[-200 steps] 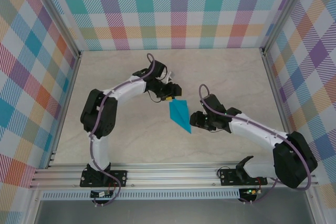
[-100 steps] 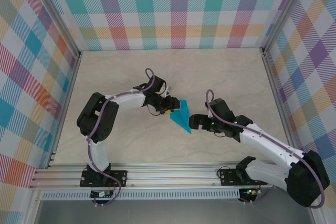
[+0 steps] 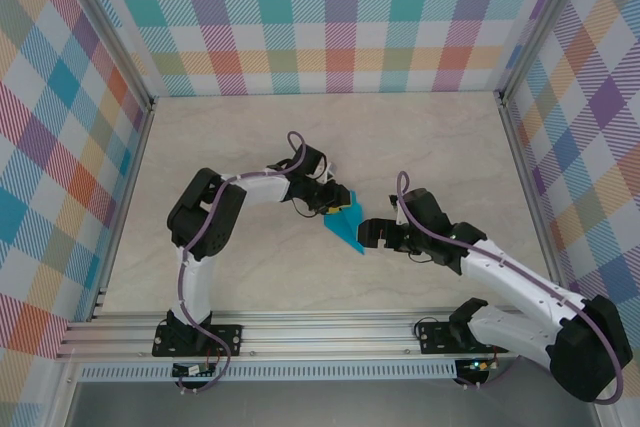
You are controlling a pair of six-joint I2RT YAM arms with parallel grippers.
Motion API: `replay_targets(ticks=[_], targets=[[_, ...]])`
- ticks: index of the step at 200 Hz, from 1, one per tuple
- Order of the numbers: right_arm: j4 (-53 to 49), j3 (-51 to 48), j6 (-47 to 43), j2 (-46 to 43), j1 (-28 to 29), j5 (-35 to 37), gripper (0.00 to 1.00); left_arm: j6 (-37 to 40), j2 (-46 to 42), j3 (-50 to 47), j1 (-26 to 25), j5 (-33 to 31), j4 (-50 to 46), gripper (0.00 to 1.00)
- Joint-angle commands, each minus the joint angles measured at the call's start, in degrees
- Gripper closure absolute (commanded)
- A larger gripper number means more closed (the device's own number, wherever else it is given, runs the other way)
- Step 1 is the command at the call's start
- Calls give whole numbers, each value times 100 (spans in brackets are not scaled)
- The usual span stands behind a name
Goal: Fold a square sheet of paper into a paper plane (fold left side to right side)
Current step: Turn over the paper at the center of the table.
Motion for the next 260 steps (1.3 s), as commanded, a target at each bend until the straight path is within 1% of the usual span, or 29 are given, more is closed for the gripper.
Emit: replay_targets(ticks=[1, 39, 57, 74, 88, 99, 113, 119, 133, 141, 157, 168, 190, 212, 233, 260], targets=[[287, -73, 59, -183, 25, -143, 0, -78, 62, 141, -83, 157, 247, 76], [914, -306, -127, -254, -56, -408, 0, 288, -448, 41, -74, -27, 40, 91], [1293, -413, -534, -187, -153, -594, 0, 545, -943, -97, -69, -154, 25, 94], [1159, -254, -955, -58, -348, -680, 0, 848, -1477, -170, -46, -236, -68, 95], [1182, -109, -1061, 30, -743, -1351, 0, 1111, -1923, -235, -30, -353, -167, 96], [1443, -97, -1051, 38, -1065, -1986, 0, 1266, -2336, -319, -21, -450, -190, 96], [1732, -99, -1045, 1, -1379, -2442, 0, 1383, -2811, -472, -12, -588, -128, 96], [1949, -122, -989, -13, -1522, -2643, 0, 1425, -3012, -528, -12, -628, -90, 96], [2738, -231, -686, -11, -1847, -3425, 0, 1464, -3417, -694, -12, -677, 72, 96], [3178, -231, -556, 39, -1920, -3857, 0, 1462, -3633, -790, -12, -662, 229, 96], [3707, -52, -376, 236, -1927, -4742, 0, 1407, -4002, -1028, -12, -614, 633, 96], [3951, 12, -233, 309, -1918, -5067, 0, 1370, -4210, -1175, -12, -522, 907, 96], [3864, 131, -230, 368, -1918, -5201, 0, 1273, -4545, -1343, -12, -291, 1317, 96], [4358, 96, 58, 561, -1872, -5371, 0, 1156, -4620, -1255, -12, -119, 1399, 96], [4595, 102, 77, 613, -1716, -5215, 0, 935, -4560, -1182, -30, 139, 1604, 96], [4999, 237, 228, 770, -1574, -5262, 1, 805, -4540, -1131, -56, 202, 1687, 96]])
